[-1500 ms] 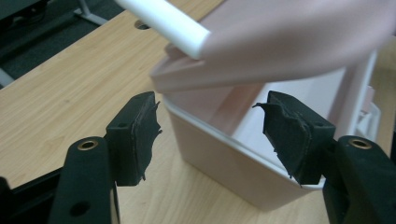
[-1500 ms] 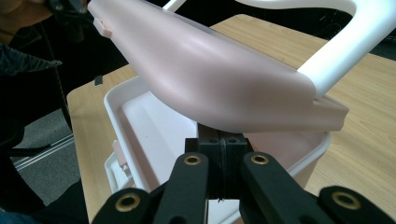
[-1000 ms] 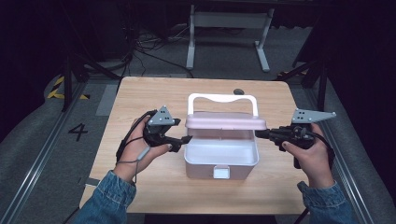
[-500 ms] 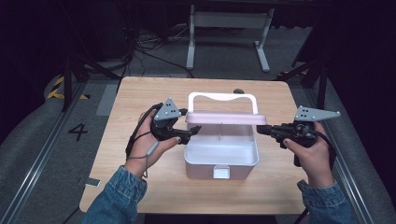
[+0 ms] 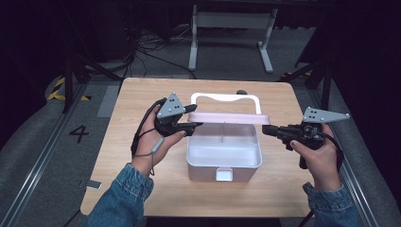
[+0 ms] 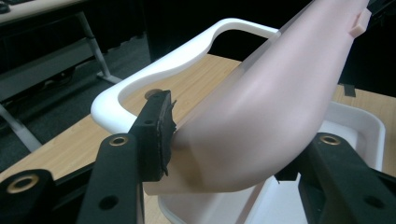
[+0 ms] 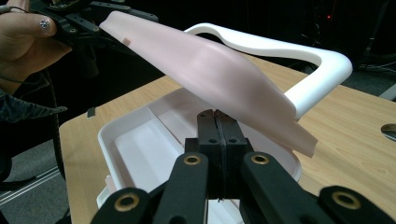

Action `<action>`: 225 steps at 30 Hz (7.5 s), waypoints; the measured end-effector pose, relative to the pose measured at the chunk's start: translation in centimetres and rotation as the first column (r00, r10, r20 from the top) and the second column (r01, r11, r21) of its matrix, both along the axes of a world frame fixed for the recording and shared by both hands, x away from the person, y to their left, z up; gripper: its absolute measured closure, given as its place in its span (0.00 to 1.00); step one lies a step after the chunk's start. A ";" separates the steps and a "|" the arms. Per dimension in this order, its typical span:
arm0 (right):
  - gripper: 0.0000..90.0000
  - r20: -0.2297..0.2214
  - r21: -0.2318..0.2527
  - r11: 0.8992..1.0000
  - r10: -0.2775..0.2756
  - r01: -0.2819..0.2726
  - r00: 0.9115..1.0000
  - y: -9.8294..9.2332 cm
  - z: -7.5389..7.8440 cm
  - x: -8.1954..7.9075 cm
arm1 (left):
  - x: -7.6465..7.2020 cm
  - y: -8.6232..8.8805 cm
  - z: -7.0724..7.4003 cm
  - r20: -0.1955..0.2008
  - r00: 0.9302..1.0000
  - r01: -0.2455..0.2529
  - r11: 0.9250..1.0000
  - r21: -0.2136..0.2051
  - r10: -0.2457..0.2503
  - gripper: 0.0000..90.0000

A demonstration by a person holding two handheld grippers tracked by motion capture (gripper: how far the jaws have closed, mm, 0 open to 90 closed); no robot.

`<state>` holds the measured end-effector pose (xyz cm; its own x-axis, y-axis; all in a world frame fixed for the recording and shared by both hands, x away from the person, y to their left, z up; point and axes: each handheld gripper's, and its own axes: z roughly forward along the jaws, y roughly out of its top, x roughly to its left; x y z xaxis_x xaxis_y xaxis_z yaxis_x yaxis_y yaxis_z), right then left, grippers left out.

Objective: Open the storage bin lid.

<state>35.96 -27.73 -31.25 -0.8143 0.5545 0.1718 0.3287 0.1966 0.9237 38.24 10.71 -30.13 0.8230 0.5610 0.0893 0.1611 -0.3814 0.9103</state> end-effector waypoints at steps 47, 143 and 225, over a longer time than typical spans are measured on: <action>0.89 -0.038 0.013 0.997 -0.080 0.081 0.996 -3.2 -0.3 -1.7 | 7.0 0.5 0.7 -0.070 0.995 -0.074 0.991 -0.110 0.066 0.78; 0.83 -0.111 0.026 0.993 -0.116 0.119 0.987 -5.1 -2.0 0.4 | 17.1 -0.7 -8.2 -0.351 0.893 -0.268 0.959 0.091 0.283 0.69; 0.67 -0.283 -0.162 0.973 -0.205 0.164 0.937 -6.1 -5.1 5.5 | -2.3 12.3 -7.0 -0.275 0.949 -0.153 0.988 0.018 0.152 0.43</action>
<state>41.43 -33.79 -36.37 -0.6188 0.7248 0.3030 0.6253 0.2209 0.7485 35.95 23.02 -37.17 0.7202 0.6816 -0.1297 0.4608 -0.3301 0.8238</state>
